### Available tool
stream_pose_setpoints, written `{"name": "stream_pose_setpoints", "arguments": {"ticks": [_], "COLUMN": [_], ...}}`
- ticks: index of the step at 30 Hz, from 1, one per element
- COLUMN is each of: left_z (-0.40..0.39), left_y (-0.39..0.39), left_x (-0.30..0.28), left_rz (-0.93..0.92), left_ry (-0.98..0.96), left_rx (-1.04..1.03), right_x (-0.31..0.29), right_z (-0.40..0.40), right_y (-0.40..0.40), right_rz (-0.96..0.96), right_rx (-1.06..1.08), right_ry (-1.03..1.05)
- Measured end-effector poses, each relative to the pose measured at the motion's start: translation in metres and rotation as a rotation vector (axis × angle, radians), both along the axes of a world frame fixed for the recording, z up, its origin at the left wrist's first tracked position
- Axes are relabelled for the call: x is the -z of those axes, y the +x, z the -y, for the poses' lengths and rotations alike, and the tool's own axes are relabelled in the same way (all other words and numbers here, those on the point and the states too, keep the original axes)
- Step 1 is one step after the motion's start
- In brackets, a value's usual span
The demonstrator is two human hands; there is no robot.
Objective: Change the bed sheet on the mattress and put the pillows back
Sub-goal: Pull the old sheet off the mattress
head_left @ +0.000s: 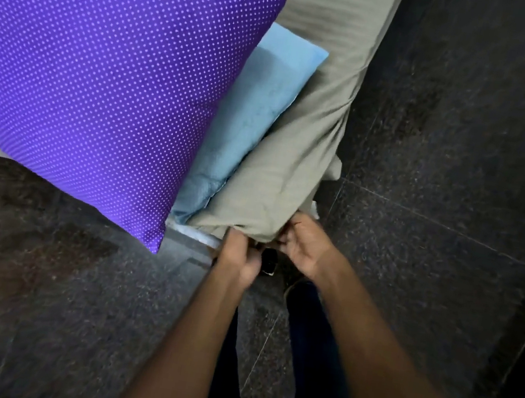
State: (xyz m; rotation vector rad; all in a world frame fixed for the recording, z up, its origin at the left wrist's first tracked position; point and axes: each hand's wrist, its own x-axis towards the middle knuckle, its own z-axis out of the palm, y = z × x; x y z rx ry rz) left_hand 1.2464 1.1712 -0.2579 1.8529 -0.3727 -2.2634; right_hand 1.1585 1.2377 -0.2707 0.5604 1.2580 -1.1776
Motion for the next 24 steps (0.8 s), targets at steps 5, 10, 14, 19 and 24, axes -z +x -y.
{"name": "stream_pose_setpoints", "arguments": {"ticks": [5,10,14,19,24], "left_z": [0.048,0.031,-0.005,0.002,0.051], "left_y": [-0.032,0.007,0.046,0.045,0.004], "left_x": [-0.011,-0.013,-0.002,0.002,0.011], "left_rz": [-0.225,-0.170,0.370,0.050,0.011], "left_ry": [0.120,0.118,0.159,0.269,0.139], "left_rx": [-0.378,-0.144,0.267,0.197,-0.193], "right_x": [0.018,0.024,-0.007,-0.024,-0.013], "right_z": [-0.003,0.012,0.028,0.031,0.014], "right_y": [0.004,0.008,-0.002,-0.019,-0.015], "right_rz": [-0.339,-0.559,-0.543,0.005,-0.142], "right_rx": [-0.107,-0.308,0.027,0.366,0.098], "right_ry": [0.410,0.487,0.160,-0.340,0.045]}}
